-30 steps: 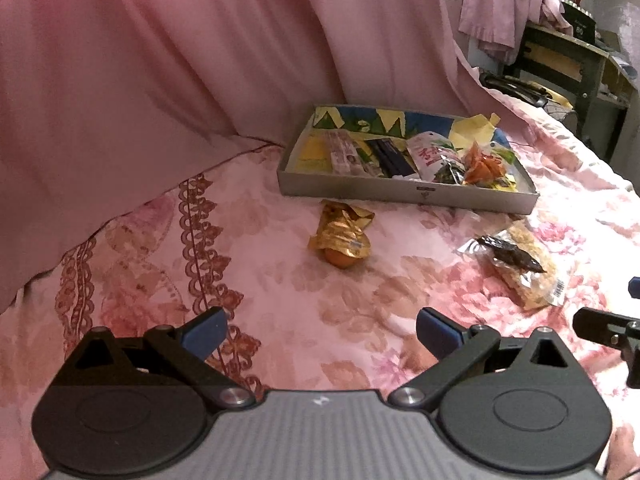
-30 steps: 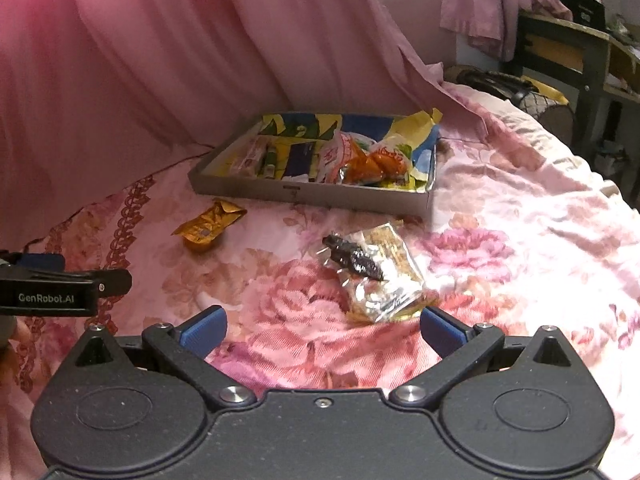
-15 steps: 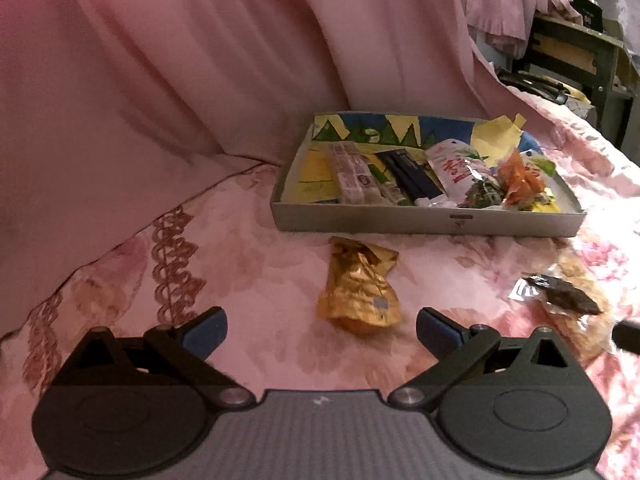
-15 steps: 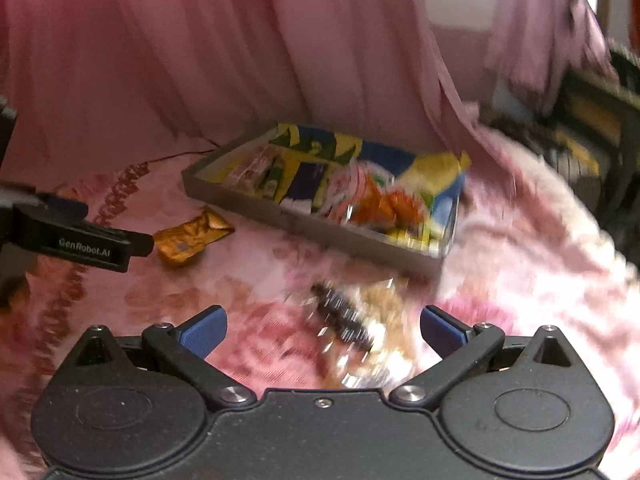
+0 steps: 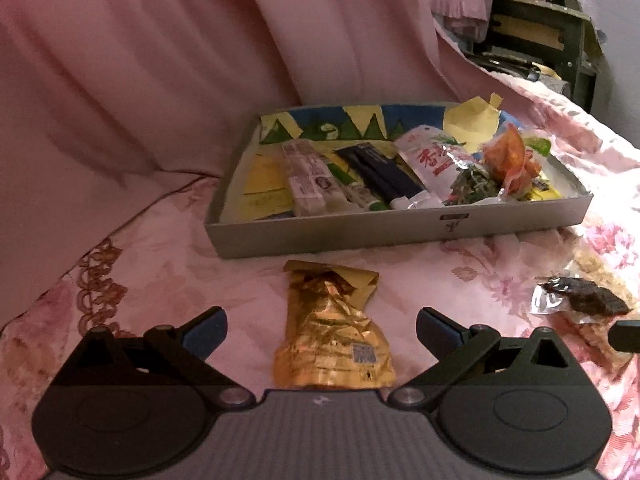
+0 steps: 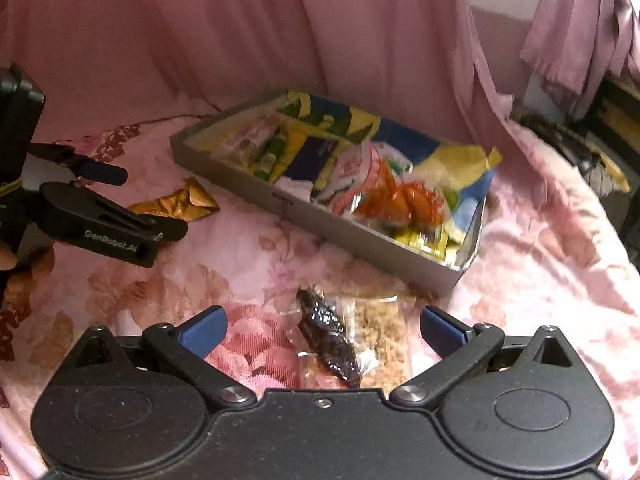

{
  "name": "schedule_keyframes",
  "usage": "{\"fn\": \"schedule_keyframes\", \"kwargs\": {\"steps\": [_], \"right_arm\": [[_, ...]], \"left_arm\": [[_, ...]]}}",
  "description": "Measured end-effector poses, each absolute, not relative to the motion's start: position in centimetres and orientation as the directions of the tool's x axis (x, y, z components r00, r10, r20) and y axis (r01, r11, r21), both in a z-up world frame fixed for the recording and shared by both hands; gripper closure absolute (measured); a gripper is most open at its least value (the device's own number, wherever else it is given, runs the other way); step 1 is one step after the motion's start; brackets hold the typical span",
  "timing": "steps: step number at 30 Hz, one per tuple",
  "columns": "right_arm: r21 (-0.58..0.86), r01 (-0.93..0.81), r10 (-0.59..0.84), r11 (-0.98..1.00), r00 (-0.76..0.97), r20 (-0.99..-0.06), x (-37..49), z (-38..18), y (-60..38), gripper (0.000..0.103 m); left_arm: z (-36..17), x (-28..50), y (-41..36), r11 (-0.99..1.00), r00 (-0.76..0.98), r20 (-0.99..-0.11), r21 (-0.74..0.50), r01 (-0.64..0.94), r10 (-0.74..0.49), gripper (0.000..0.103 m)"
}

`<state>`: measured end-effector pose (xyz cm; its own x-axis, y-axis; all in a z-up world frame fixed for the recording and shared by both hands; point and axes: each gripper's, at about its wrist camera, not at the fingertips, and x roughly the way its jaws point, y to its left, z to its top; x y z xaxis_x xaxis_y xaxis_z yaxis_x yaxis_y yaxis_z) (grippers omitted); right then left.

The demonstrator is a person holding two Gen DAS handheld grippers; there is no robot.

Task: Organize snacks
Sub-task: 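Grasp the gold wrapper with the left tool while the right tool grasps the dark meat pack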

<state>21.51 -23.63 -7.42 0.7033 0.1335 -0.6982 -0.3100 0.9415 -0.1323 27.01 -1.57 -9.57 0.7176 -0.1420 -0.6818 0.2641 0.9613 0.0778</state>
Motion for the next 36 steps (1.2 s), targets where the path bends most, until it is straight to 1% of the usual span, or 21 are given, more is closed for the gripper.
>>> {"fn": "schedule_keyframes", "kwargs": {"steps": [3, 6, 8, 10, 12, 13, 14, 16, 17, 19, 21, 25, 27, 28, 31, 34, 36], "right_arm": [[-0.11, -0.288, 0.12, 0.951, 0.675, -0.728, 22.2, -8.3, -23.9, 0.001], [-0.064, -0.27, 0.131, 0.961, 0.645, -0.753, 22.8, -9.1, -24.2, 0.002], [-0.046, -0.251, 0.128, 0.967, 0.633, -0.763, 23.2, -9.6, -24.4, 0.005], [-0.044, -0.235, 0.117, 0.971, 0.627, -0.77, 23.5, -9.9, -24.5, 0.011], [-0.041, -0.226, 0.113, 0.973, 0.627, -0.771, 23.6, -10.1, -24.6, 0.015], [-0.044, -0.224, 0.11, 0.974, 0.63, -0.769, 23.6, -10.2, -24.5, 0.018], [-0.048, -0.226, 0.109, 0.973, 0.633, -0.766, 23.6, -10.2, -24.5, 0.02], [-0.067, -0.236, 0.104, 0.969, 0.644, -0.758, 23.4, -10.2, -24.2, 0.031], [-0.082, -0.241, 0.098, 0.967, 0.649, -0.754, 23.3, -10.2, -23.9, 0.034], [-0.11, -0.255, 0.088, 0.961, 0.657, -0.749, 23.0, -10.3, -23.4, 0.046], [-0.143, -0.281, 0.085, 0.949, 0.665, -0.742, 22.7, -10.4, -22.7, 0.051], [-0.174, -0.322, 0.095, 0.931, 0.671, -0.735, 22.3, -10.6, -21.7, 0.055], [-0.175, -0.336, 0.104, 0.925, 0.67, -0.735, 22.1, -10.7, -21.4, 0.055], [-0.177, -0.343, 0.108, 0.923, 0.67, -0.735, 22.0, -10.7, -21.2, 0.055], [-0.186, -0.361, 0.116, 0.914, 0.67, -0.734, 21.9, -10.9, -20.9, 0.055], [-0.198, -0.372, 0.116, 0.907, 0.672, -0.731, 21.8, -10.9, -20.5, 0.055], [-0.203, -0.372, 0.113, 0.906, 0.674, -0.73, 21.7, -10.9, -20.4, 0.055]], "left_arm": [[-10.1, 27.8, -1.3, 0.964, 0.702, -0.696, 0.049, 0.26, -0.154, 0.001], [-10.3, 28.3, -0.6, 0.968, 0.693, -0.697, -0.006, 0.252, -0.185, 0.009], [-10.3, 28.5, -0.3, 0.97, 0.681, -0.707, -0.031, 0.242, -0.192, 0.021], [-10.2, 28.6, -0.1, 0.969, 0.676, -0.708, -0.049, 0.241, -0.204, 0.025], [-10.1, 28.6, -0.1, 0.966, 0.67, -0.71, -0.056, 0.252, -0.216, 0.032], [-10.2, 28.7, -0.1, 0.964, 0.662, -0.715, -0.06, 0.26, -0.223, 0.04], [-10.2, 28.7, -0.2, 0.961, 0.654, -0.72, -0.064, 0.269, -0.231, 0.043], [-10.2, 28.5, -0.5, 0.957, 0.648, -0.722, -0.066, 0.284, -0.242, 0.044], [-10.2, 28.4, -0.6, 0.954, 0.646, -0.722, -0.065, 0.292, -0.247, 0.044], [-10.2, 28.1, -1.0, 0.948, 0.641, -0.722, -0.07, 0.31, -0.263, 0.044], [-10.3, 27.9, -1.3, 0.944, 0.634, -0.723, -0.074, 0.323, -0.274, 0.045], [-10.0, 27.2, -2.3, 0.93, 0.631, -0.717, -0.065, 0.361, -0.295, 0.047], [-9.7, 26.8, -2.9, 0.921, 0.63, -0.713, -0.057, 0.385, -0.307, 0.053], [-9.6, 26.6, -3.2, 0.915, 0.629, -0.712, -0.048, 0.401, -0.313, 0.058], [-9.6, 26.1, -4.2, 0.898, 0.624, -0.712, -0.019, 0.44, -0.321, 0.059], [-9.8, 25.7, -5.0, 0.882, 0.634, -0.711, 0.042, 0.469, -0.304, 0.059], [-9.9, 25.5, -5.1, 0.879, 0.64, -0.708, 0.057, 0.474, -0.298, 0.058]]}}
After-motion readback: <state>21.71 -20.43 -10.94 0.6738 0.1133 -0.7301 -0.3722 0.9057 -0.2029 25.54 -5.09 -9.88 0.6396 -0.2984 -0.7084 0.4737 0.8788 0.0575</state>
